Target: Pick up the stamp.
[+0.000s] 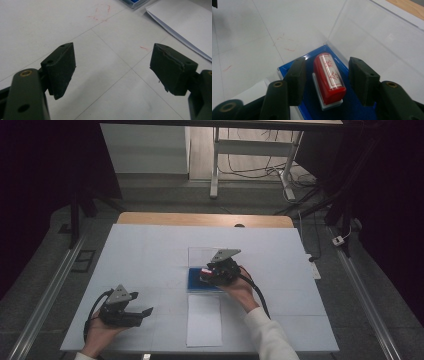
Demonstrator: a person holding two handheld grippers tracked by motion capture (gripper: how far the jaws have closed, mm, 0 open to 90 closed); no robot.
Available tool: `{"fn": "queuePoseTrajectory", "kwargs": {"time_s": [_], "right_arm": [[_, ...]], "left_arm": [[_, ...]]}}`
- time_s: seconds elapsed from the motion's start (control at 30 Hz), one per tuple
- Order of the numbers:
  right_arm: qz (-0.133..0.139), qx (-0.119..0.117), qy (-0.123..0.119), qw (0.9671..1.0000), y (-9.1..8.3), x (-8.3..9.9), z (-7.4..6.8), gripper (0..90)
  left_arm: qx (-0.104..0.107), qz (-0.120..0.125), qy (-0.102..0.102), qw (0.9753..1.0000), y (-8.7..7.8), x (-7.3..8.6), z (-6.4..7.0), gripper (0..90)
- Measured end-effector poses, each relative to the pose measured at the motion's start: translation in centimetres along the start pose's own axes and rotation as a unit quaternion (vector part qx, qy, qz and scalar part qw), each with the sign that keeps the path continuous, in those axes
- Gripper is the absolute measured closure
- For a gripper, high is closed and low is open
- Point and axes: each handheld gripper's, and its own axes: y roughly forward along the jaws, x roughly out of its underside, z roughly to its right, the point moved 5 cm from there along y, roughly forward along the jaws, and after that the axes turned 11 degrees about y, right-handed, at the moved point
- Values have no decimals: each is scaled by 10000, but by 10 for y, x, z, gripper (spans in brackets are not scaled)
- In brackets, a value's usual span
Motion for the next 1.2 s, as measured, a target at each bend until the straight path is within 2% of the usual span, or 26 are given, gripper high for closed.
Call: {"fn": "queuePoseTrajectory", "kwargs": {"time_s": [0.37,0.77,1.2], "right_arm": [[-70,-53,-52,9999,1,1,1,657],[-143,-7,-268,9995,2,2,1,678],[-187,43,-374,9991,1,2,-1,700]], "left_arm": [[-36,31,39,10000,-1,-1,0,208],[-60,17,35,10000,-1,0,-1,208],[-61,13,48,10000,-1,0,-1,208]]}}
